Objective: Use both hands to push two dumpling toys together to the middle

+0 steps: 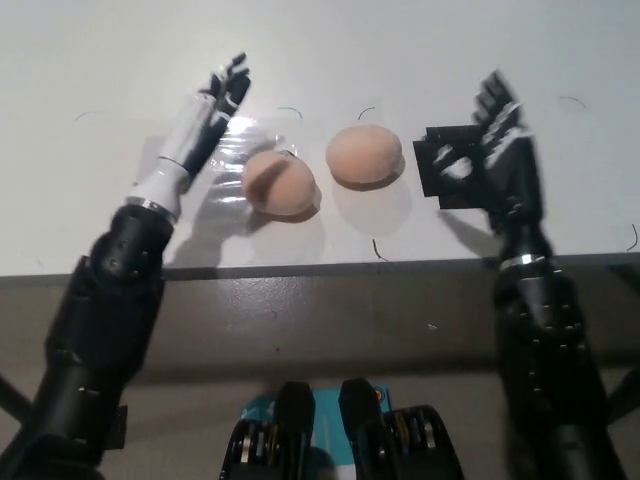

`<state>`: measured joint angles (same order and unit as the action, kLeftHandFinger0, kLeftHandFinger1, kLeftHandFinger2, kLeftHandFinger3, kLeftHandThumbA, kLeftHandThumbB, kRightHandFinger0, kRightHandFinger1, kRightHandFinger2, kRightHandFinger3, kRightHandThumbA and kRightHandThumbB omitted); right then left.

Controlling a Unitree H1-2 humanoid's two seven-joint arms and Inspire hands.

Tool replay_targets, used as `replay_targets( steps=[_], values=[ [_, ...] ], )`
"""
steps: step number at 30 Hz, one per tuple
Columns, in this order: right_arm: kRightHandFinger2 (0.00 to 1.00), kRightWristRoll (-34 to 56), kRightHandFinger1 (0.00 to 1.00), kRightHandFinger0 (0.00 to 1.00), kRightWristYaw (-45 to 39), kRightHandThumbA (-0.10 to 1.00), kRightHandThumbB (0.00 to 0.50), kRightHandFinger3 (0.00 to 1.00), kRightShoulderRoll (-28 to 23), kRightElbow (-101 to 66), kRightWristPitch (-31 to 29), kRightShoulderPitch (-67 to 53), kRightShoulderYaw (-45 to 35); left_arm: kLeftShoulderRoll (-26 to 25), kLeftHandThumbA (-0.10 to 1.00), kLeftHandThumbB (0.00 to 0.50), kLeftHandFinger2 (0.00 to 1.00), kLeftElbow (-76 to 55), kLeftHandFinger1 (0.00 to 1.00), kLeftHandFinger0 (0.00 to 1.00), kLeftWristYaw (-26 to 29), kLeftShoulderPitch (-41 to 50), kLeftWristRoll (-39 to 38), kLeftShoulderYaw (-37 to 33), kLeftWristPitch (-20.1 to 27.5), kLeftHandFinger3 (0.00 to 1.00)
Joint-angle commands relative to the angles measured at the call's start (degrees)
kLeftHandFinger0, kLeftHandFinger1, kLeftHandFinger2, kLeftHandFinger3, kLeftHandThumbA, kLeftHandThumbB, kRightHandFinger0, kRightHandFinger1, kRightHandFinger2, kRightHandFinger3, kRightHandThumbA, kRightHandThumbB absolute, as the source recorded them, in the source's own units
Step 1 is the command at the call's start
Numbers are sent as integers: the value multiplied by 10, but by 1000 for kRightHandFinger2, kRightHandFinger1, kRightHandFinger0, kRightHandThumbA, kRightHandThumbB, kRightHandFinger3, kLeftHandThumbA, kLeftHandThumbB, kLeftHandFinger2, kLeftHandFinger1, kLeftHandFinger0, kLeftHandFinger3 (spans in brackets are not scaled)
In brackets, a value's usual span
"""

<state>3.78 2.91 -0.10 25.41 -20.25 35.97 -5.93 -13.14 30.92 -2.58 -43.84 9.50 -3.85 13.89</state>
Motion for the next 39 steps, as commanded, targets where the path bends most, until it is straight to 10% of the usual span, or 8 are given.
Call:
replay_targets(
  steps=[1,10,19,39],
  values=[
    [1000,-34,1000,1000,15,1000,292,1000,-17,-129,39,4,1,-27,1000,293,1000,-89,1000,1000,-14,-4,-12,13,9,1000],
    [1000,-21,1000,1000,-13,1000,284,1000,-22,-275,58,-90,22,10,1000,357,1000,-358,1000,1000,-6,138,-43,31,-67,1000],
    [1000,-26,1000,1000,-52,1000,318,1000,-35,-383,43,-274,76,30,1000,290,1000,-511,1000,1000,-14,387,-68,10,8,1000],
    [1000,-57,1000,1000,-59,1000,365,1000,-63,-235,-67,-453,120,3,1000,299,1000,-358,1000,1000,-35,557,-119,32,113,1000]
  ],
)
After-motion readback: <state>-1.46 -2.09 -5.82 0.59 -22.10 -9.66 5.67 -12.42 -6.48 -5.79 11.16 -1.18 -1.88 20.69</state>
